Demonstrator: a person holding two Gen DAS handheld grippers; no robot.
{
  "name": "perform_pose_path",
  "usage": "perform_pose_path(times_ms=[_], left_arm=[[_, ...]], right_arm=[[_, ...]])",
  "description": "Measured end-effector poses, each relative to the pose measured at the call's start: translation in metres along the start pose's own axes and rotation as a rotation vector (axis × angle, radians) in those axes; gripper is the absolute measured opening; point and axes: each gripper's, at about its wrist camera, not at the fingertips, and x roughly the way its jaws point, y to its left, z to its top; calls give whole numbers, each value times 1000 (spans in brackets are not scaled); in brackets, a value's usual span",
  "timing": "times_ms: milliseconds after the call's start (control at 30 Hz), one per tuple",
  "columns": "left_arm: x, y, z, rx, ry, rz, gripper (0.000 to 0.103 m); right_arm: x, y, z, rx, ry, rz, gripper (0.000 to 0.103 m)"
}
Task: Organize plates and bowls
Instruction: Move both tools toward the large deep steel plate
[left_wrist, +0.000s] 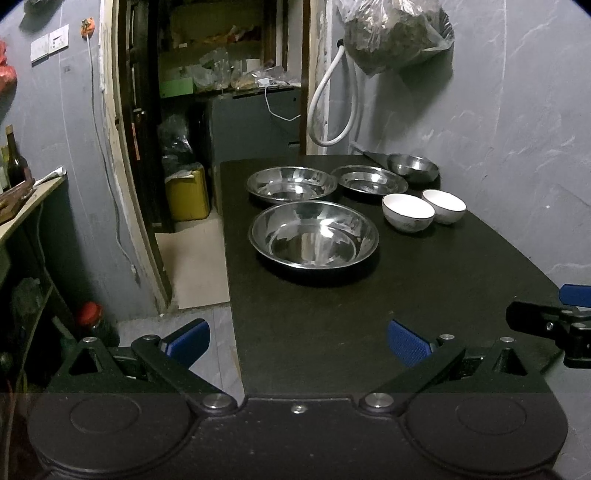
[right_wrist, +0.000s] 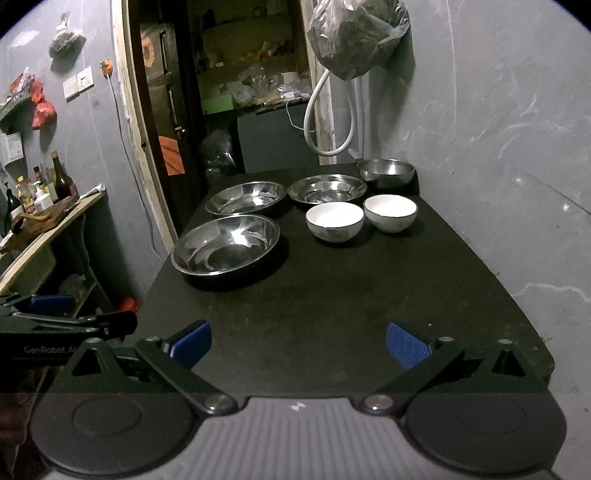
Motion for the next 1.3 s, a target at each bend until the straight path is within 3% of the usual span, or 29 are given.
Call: perform_pose_path(times_ms=[433,667,800,900,1100,1300], left_arm=[[30,6,11,-23,78,23,102],[49,14,36,-76,101,51,102],[64,28,58,-151,152,110,102],[74,38,76,-205,147,151,102],[96,41,109,-204,149,210,102],[120,49,129,-192,245,264,102]], right_arm=[[33,-1,13,-13,69,9,103],[61,4,44,-42,121,-5,103],[82,6,67,-43,159,-30,103],[95,7,84,-28,179,-13,103],[119,6,112,-22,189,33,103],[140,5,131,-16,176,77,103]])
